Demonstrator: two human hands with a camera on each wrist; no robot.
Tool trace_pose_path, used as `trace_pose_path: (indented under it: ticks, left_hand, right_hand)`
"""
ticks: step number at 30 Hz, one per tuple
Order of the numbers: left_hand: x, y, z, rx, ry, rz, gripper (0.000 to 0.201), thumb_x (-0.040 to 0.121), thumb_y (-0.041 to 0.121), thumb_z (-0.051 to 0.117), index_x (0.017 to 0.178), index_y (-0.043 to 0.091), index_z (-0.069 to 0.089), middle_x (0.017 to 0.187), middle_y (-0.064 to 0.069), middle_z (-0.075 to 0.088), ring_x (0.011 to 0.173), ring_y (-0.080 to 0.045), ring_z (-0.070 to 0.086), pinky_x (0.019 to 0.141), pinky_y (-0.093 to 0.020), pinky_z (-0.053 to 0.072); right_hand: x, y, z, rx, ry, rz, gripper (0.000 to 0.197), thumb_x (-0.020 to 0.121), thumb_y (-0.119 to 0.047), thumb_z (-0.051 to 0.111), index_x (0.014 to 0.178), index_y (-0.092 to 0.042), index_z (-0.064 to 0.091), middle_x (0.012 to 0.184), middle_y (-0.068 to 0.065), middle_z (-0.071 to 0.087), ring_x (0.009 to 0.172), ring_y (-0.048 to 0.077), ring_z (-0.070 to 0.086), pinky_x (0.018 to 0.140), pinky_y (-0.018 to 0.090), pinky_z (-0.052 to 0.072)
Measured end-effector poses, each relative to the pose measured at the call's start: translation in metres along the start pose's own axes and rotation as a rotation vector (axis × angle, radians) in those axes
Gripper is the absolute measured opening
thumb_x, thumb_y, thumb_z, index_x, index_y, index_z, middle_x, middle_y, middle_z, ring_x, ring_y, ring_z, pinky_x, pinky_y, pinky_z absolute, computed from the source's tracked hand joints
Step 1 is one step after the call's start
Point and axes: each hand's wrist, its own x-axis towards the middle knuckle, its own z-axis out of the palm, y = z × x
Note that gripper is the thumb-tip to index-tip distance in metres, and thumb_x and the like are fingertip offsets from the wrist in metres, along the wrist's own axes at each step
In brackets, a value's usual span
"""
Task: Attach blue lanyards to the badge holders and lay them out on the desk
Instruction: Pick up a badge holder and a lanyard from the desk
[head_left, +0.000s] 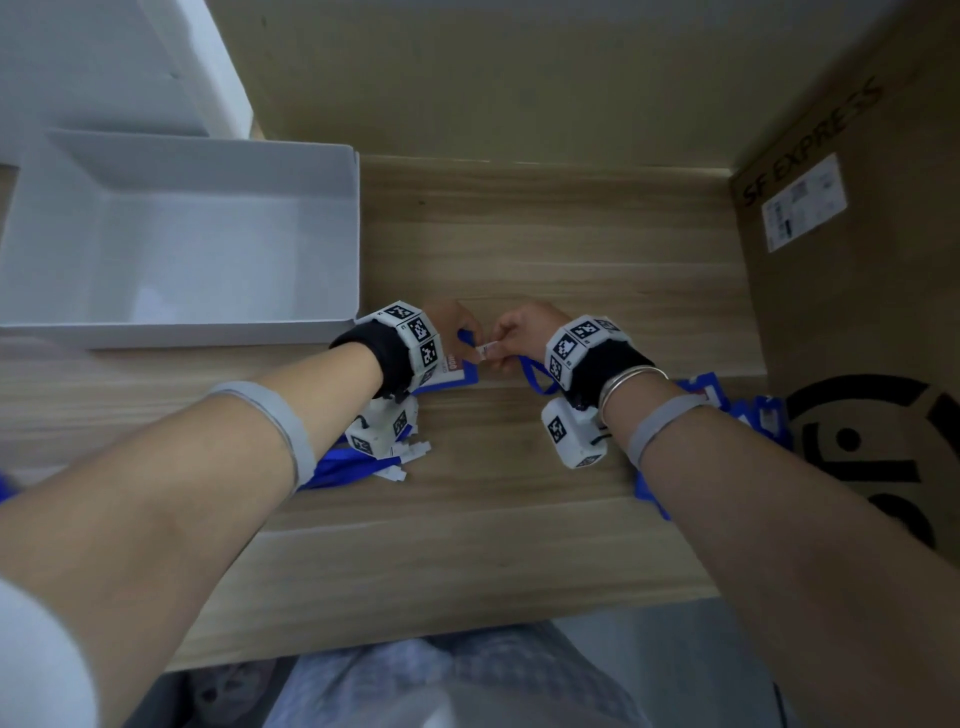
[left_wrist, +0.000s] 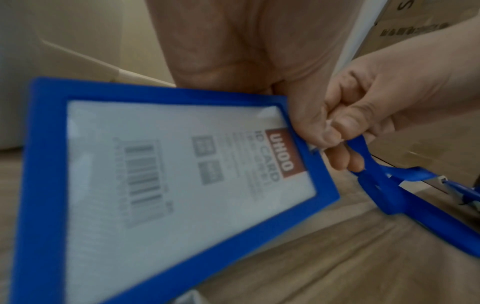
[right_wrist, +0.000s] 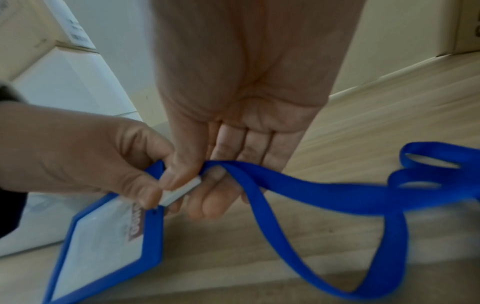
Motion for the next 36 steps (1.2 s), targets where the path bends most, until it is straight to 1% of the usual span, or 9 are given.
trace_pose_path:
  ticks: [2, 8, 15, 21, 25, 28, 30, 33, 36]
  left_hand:
    - [0.002, -0.001, 0.000, -0.005, -0.007, 0.009, 0.028, 0.087, 0.018, 0.062, 0.111, 0.004, 0.065, 0.091, -0.004, 0.054, 0.085, -0.016, 0.047, 0.055, -0.011, 0.030]
    - [0.007, -0.003, 0.000, -0.005, 0.004, 0.053, 0.024, 0.087, 0.016, 0.061, 0.107, 0.002, 0.065, 0.090, -0.002, 0.053, 0.085, -0.015, 0.046, 0.057, -0.010, 0.028]
    - [0.009, -0.006, 0.000, -0.039, 0.029, 0.064, 0.022, 0.087, 0.014, 0.060, 0.106, 0.003, 0.065, 0.092, 0.001, 0.052, 0.087, -0.013, 0.046, 0.060, -0.009, 0.028]
    - [0.010, -0.006, -0.003, -0.038, 0.035, 0.080, 0.021, 0.087, 0.015, 0.061, 0.105, 0.005, 0.065, 0.093, 0.003, 0.052, 0.089, -0.012, 0.046, 0.062, -0.008, 0.029]
    - [0.009, -0.006, -0.002, -0.046, 0.039, 0.093, 0.020, 0.087, 0.013, 0.060, 0.105, 0.005, 0.065, 0.094, 0.003, 0.052, 0.090, -0.011, 0.047, 0.065, -0.006, 0.030]
    - [0.009, -0.006, -0.001, -0.054, 0.042, 0.099, 0.019, 0.087, 0.013, 0.060, 0.104, 0.006, 0.065, 0.094, 0.003, 0.053, 0.090, -0.012, 0.048, 0.065, -0.008, 0.031]
    - [0.009, -0.005, 0.000, -0.063, 0.052, 0.096, 0.019, 0.087, 0.013, 0.060, 0.104, 0.006, 0.065, 0.094, 0.003, 0.053, 0.090, -0.012, 0.049, 0.066, -0.013, 0.034]
    - [0.008, -0.003, 0.001, -0.066, 0.066, 0.084, 0.019, 0.087, 0.015, 0.060, 0.104, 0.008, 0.065, 0.094, 0.005, 0.054, 0.091, -0.011, 0.049, 0.074, -0.020, 0.036]
    - [0.008, 0.000, -0.001, -0.030, 0.033, 0.069, 0.025, 0.089, 0.019, 0.059, 0.111, 0.008, 0.063, 0.096, 0.004, 0.053, 0.091, -0.011, 0.048, 0.066, -0.019, 0.036]
  right_hand:
    - [-0.002, -0.001, -0.003, -0.051, -0.009, -0.017, 0.013, 0.082, -0.020, 0.070, 0.089, -0.008, 0.070, 0.068, -0.006, 0.066, 0.062, 0.004, 0.061, 0.065, 0.015, 0.048]
    - [0.002, 0.003, -0.007, -0.059, -0.020, -0.064, 0.008, 0.082, -0.019, 0.070, 0.084, -0.011, 0.070, 0.069, -0.002, 0.067, 0.069, 0.012, 0.063, 0.083, 0.030, 0.052]
    - [0.002, 0.005, -0.007, -0.030, -0.007, -0.091, 0.007, 0.084, -0.018, 0.068, 0.086, -0.011, 0.070, 0.069, -0.005, 0.066, 0.066, 0.009, 0.062, 0.086, 0.032, 0.051]
    - [0.002, 0.009, -0.008, 0.026, -0.001, -0.107, 0.011, 0.083, -0.016, 0.069, 0.088, -0.007, 0.070, 0.087, 0.013, 0.074, 0.076, 0.016, 0.065, 0.091, 0.037, 0.052]
    - [0.001, 0.010, -0.008, 0.056, -0.011, -0.122, 0.010, 0.083, -0.014, 0.069, 0.087, -0.005, 0.070, 0.088, 0.016, 0.073, 0.075, 0.017, 0.065, 0.090, 0.038, 0.052]
    - [0.001, 0.011, -0.010, 0.071, -0.027, -0.142, 0.004, 0.083, -0.013, 0.068, 0.080, -0.010, 0.069, 0.078, 0.007, 0.071, 0.072, 0.017, 0.064, 0.088, 0.037, 0.052]
    - [0.000, 0.012, -0.011, 0.066, -0.023, -0.151, 0.006, 0.084, -0.013, 0.068, 0.084, -0.007, 0.070, 0.074, 0.002, 0.069, 0.068, 0.014, 0.063, 0.086, 0.035, 0.052]
    - [0.000, 0.013, -0.011, 0.080, -0.012, -0.140, 0.012, 0.084, -0.011, 0.067, 0.090, -0.002, 0.069, 0.077, 0.007, 0.070, 0.067, 0.014, 0.063, 0.085, 0.034, 0.052]
    - [0.002, 0.015, -0.010, 0.037, 0.011, -0.128, 0.008, 0.085, -0.013, 0.066, 0.089, -0.007, 0.070, 0.077, 0.005, 0.071, 0.068, 0.011, 0.064, 0.087, 0.032, 0.051]
